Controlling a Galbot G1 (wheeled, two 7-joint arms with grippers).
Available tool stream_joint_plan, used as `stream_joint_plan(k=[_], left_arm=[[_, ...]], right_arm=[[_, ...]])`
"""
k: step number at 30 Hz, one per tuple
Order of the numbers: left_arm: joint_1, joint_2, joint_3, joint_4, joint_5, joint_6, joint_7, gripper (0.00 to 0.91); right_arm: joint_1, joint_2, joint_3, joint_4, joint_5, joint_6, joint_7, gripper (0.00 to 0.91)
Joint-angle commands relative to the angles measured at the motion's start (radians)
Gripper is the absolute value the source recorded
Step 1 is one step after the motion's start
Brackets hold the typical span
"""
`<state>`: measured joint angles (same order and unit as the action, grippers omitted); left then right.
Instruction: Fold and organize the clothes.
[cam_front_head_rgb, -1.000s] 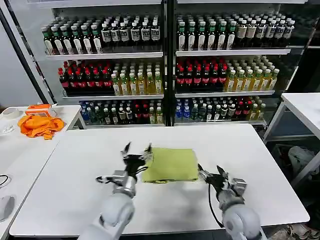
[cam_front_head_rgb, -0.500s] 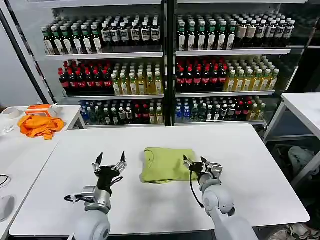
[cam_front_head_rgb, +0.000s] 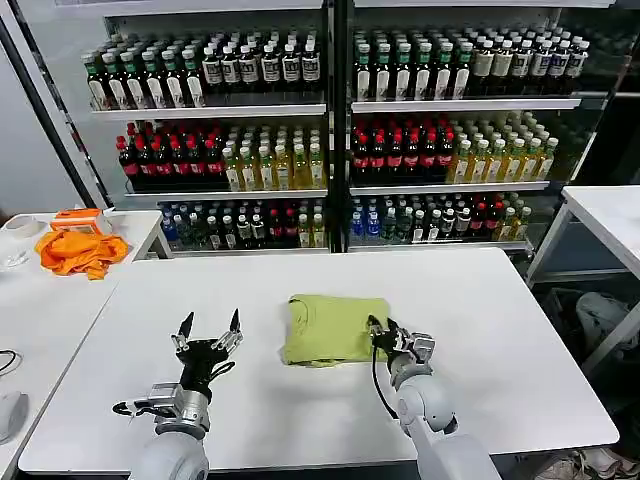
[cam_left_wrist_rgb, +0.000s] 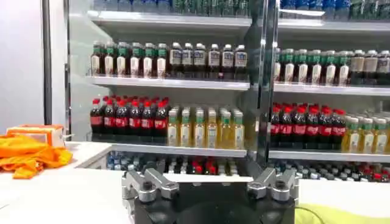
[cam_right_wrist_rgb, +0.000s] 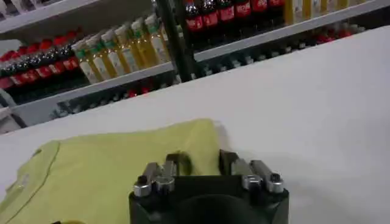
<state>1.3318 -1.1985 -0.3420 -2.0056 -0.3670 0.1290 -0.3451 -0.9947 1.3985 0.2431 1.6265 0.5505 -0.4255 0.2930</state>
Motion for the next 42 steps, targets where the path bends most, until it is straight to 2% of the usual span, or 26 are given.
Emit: stream_joint_plan(k=[1,6,10,20,21,22,24,26,28,31,33,36,42], left_arm=[[0.021,0.008,-0.014,-0.013,-0.003,-0.002,0.001,0.907],[0.02,0.006,-0.01,-0.015,-0.003,-0.002,0.001,0.907],[0.018,0.005,-0.008,-0.015,-0.002,-0.001,0.001,0.907],[0.022,-0.006,0.011,-0.017,0.012,0.001,0.003,0.907],[0.022,-0.009,0.014,-0.018,0.014,0.003,0.004,0.907],[0.021,-0.01,0.017,-0.019,0.017,0.004,0.005,0.907],[0.023,-0.012,0.023,-0.022,0.023,0.007,0.007,0.907],[0.025,-0.013,0.026,-0.025,0.027,0.007,0.008,0.907],[0.031,-0.014,0.031,-0.032,0.032,0.007,0.009,0.907],[0.043,-0.017,0.043,-0.044,0.04,0.006,0.009,0.907],[0.054,-0.02,0.06,-0.053,0.051,0.005,0.01,0.907],[0.064,-0.033,0.084,-0.059,0.069,0.004,0.012,0.907],[0.065,-0.055,0.119,-0.069,0.089,0.008,0.014,0.907]], right_arm=[[-0.01,0.007,0.002,-0.027,-0.005,0.022,-0.004,0.0],[-0.015,-0.011,0.015,-0.014,-0.002,0.027,-0.012,0.0],[-0.016,-0.058,0.03,-0.001,-0.006,0.02,-0.028,0.0],[0.033,-0.188,0.087,-0.031,-0.04,-0.005,-0.117,0.0],[0.034,-0.193,0.09,-0.026,-0.058,-0.014,-0.127,0.191],[0.032,-0.197,0.092,-0.02,-0.069,-0.016,-0.14,0.907],[0.01,-0.201,0.094,0.008,-0.091,-0.005,-0.158,0.907],[-0.021,-0.2,0.089,0.034,-0.144,0.077,-0.15,0.907],[-0.079,-0.192,0.088,0.068,-0.278,0.195,-0.129,0.907],[-0.167,-0.187,0.118,0.127,-0.365,0.329,-0.12,0.907],[-0.234,-0.187,0.151,0.194,-0.392,0.348,-0.12,0.907],[-0.318,-0.178,0.198,0.275,-0.361,0.357,-0.114,0.907],[-0.482,-0.178,0.277,0.39,-0.357,0.329,-0.141,0.907]])
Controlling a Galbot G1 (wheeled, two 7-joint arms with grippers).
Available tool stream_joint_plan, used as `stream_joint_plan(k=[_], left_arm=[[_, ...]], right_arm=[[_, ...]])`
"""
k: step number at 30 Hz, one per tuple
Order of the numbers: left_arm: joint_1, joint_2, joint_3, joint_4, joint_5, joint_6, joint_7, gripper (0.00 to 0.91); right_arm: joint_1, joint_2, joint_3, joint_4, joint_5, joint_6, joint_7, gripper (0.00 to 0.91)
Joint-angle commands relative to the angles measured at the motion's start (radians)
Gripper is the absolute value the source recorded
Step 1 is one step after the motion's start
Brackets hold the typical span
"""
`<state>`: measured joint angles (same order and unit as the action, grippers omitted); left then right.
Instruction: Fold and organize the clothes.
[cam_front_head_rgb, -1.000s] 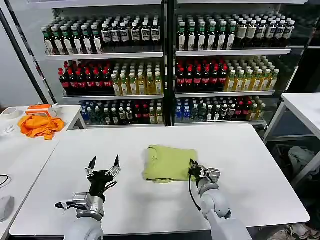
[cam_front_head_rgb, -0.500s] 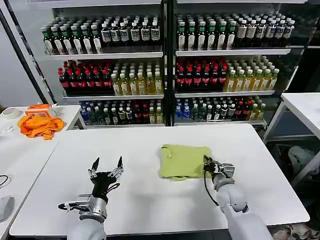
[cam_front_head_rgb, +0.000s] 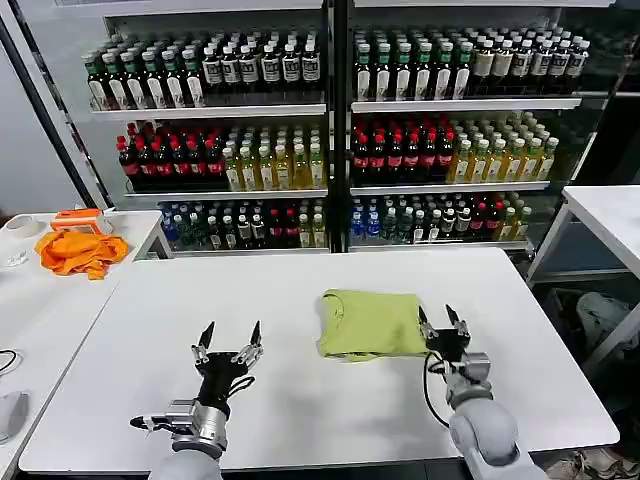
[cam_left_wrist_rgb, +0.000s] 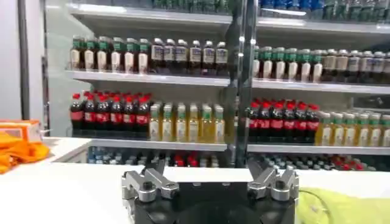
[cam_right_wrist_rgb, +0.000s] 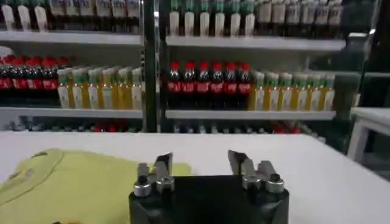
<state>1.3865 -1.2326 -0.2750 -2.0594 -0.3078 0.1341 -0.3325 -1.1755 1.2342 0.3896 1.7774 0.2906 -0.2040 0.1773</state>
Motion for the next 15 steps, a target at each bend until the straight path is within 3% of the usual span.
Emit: stream_joint_plan(k=[1,11,15], left_arm=[[0.01,-0.022,0.057,-0.017,0.032,0.004,0.002,0.907],[0.035,-0.035,0.08,-0.043,0.046,0.011,0.007,0.907],[0.05,-0.043,0.082,-0.053,0.052,0.011,0.008,0.907]], right_arm=[[-0.324,-0.015,0.141,0.254,-0.093,0.104,-0.032,0.907],[-0.426,-0.018,0.194,0.328,-0.068,0.086,-0.06,0.907],[-0.441,-0.015,0.195,0.35,-0.088,0.095,-0.046,0.907]])
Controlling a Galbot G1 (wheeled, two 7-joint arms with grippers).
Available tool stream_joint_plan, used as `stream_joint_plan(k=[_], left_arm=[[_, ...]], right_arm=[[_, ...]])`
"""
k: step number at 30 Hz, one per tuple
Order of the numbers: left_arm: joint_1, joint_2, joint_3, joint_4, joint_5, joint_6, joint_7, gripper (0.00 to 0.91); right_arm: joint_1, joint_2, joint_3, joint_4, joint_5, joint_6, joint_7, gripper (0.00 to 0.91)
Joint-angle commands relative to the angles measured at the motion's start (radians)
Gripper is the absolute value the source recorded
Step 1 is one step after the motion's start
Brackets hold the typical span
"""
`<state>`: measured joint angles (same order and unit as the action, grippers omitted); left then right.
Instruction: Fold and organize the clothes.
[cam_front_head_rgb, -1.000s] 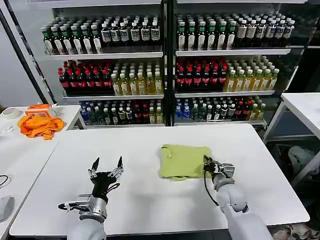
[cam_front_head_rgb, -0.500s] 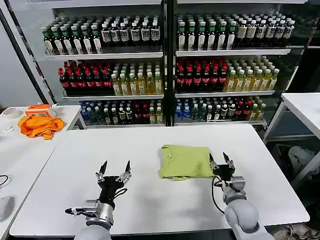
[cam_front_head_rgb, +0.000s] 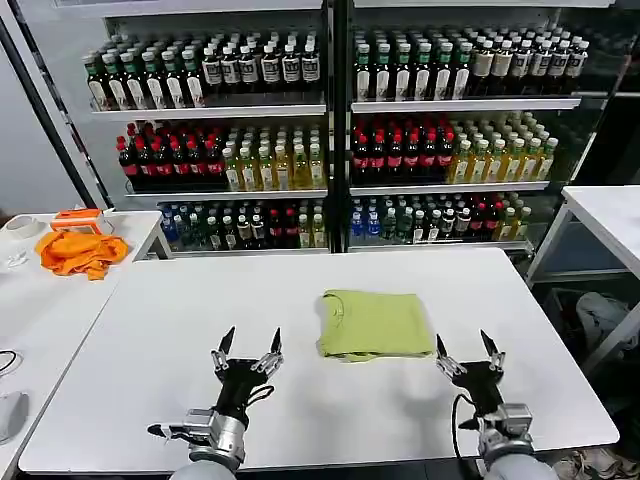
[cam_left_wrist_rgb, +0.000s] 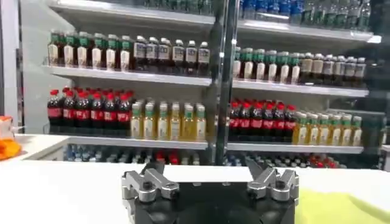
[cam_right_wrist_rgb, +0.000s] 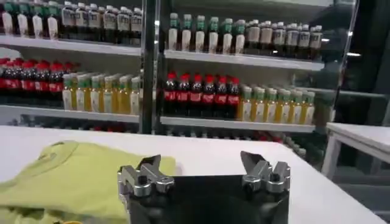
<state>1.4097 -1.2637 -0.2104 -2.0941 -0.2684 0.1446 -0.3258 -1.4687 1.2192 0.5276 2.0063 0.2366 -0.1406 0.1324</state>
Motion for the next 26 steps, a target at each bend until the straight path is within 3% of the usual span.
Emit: stream_joint_plan(k=[1,15,26], left_arm=[[0.029,-0.013,0.017,-0.02,0.013,0.0,0.001,0.907],[0.075,-0.012,-0.017,-0.057,0.018,0.003,0.008,0.907],[0.095,-0.01,-0.033,-0.073,0.023,0.003,0.011,0.907]], right_arm=[[-0.149,0.001,0.056,0.126,-0.034,0.032,0.0,0.907],[-0.17,0.021,0.035,0.157,-0.085,0.046,0.022,0.907],[-0.174,0.028,0.039,0.179,-0.074,0.034,0.035,0.907]])
